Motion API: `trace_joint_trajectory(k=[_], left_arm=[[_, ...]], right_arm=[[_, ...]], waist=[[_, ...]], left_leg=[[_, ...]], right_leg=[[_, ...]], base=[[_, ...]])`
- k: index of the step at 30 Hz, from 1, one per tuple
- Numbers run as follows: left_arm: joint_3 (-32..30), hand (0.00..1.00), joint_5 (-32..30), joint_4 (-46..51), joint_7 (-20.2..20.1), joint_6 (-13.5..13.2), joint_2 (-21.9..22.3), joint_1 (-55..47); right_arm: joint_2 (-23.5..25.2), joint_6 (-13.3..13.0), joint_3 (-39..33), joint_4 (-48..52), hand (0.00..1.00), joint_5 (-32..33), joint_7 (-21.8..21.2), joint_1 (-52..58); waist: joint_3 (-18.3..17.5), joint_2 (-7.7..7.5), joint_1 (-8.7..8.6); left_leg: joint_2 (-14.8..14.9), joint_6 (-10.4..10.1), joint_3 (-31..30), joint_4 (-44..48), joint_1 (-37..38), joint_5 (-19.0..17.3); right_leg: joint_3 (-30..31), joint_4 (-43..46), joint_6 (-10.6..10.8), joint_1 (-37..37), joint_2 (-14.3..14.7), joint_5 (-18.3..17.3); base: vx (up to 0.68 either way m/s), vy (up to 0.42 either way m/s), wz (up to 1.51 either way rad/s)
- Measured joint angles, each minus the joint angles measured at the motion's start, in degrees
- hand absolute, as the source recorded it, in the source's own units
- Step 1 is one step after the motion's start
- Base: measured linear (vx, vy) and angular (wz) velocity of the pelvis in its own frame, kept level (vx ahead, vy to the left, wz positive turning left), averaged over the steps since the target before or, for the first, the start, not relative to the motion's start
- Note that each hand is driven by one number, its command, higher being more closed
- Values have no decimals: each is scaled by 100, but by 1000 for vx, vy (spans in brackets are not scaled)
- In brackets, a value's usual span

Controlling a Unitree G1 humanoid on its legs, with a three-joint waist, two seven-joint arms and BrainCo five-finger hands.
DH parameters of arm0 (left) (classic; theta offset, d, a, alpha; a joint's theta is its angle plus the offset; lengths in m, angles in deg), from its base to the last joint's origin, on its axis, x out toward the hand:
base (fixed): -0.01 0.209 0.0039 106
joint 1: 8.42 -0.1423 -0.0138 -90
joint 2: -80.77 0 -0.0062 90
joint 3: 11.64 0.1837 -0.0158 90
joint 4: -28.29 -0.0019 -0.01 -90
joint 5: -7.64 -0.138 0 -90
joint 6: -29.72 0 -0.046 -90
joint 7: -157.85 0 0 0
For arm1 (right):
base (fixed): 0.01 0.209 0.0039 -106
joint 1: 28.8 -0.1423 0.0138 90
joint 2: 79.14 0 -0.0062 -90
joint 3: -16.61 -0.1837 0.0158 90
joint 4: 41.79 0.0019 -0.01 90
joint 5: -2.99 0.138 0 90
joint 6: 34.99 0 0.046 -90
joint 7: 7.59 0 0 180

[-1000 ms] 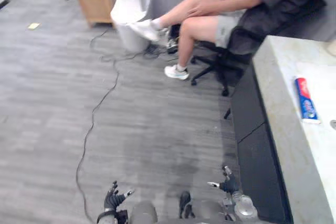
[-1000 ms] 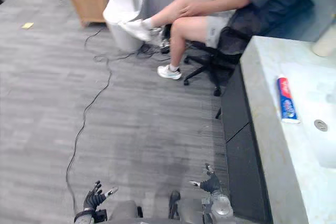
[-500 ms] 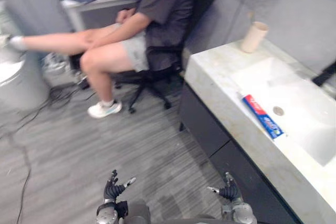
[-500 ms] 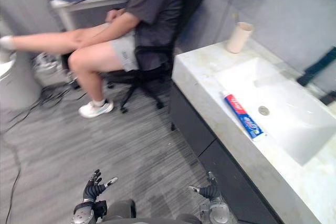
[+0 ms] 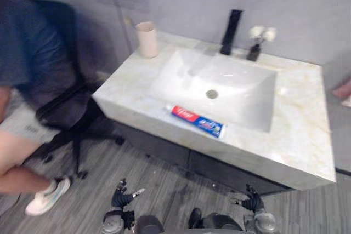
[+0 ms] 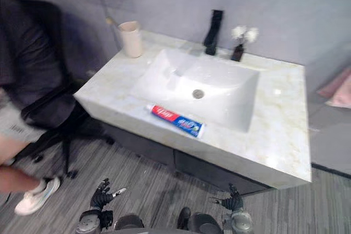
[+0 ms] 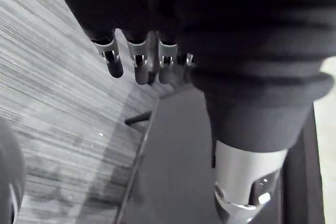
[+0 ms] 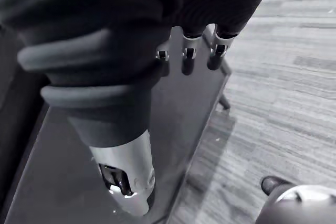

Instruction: Organize washtable

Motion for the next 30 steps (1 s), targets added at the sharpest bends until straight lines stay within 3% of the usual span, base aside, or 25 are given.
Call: trace_joint_trajectory(k=[4,5,6,7,9,10,11,19,27,30], left_arm=[[-9,0,12,19,6,-1,22,40],[-9,0,13,11,21,-1,26,38],[-9,0,15,-22,37,-3,30,36],[-18,0,14,-77,58,-2,7,38],[-87,0,10,-227,74,-1,-125,12],[-87,0,10,-242,73,0,-157,8],[-58,0,-50,-697,70,8,-378,-125],[-45,0,14,-698,67,10,-355,-123],[-19,0,517,-731,67,57,-208,-59],[-452,0,687,-718,81,104,-315,6]], right_arm=[[-125,8,-228,-131,0,4,23,-69],[-193,11,-232,-204,0,3,23,-77],[-259,11,-245,-204,0,5,17,-50],[-256,13,-267,-235,0,4,16,-31],[-141,17,-313,-310,0,1,-9,118],[-133,17,-343,-319,0,0,-11,138],[-108,31,-410,-661,0,-9,-18,-178],[-107,31,-453,-662,0,107,-18,-163],[-104,14,-972,-682,0,1035,5,-156],[-124,7,-1231,-663,0,1247,22,-164]], waist=[[-9,37,-3],[-20,102,-4],[-34,233,-8],[-22,247,-5],[-156,40,-26],[-180,7,-27],[-213,-126,-18],[-208,-118,-21],[-195,-94,-23],[-195,-105,-15]], left_leg=[[-477,-121,-1160,-2023,-77,62],[-584,-270,-1495,-2471,-47,241],[-579,-197,-1594,-2693,-4,691],[-594,-197,-1592,-2700,79,889],[-927,-8,-1426,-3233,479,1052],[-1039,56,-1397,-3391,561,1125],[-1735,496,-1402,-4849,1283,1835],[-1724,494,-1294,-4849,1318,1833],[-1735,499,-1382,-4853,1386,1836],[-1753,497,-1542,-4854,1382,1835]], right_leg=[[572,-186,176,176,9,79],[726,-238,261,250,17,84],[813,-255,353,318,51,53],[877,-258,395,383,33,31],[965,-389,631,579,-329,34],[969,-431,690,605,-432,45],[872,-955,1123,903,-1006,324],[948,-956,1122,906,-999,327],[919,-971,1122,978,-1004,328],[743,-1027,1119,1084,-1013,326]], base=[[197,89,-80],[181,197,-79],[194,275,-58],[154,247,-37],[180,254,-12],[140,179,3],[33,48,2],[0,0,-4],[0,0,2],[-19,-16,29]])
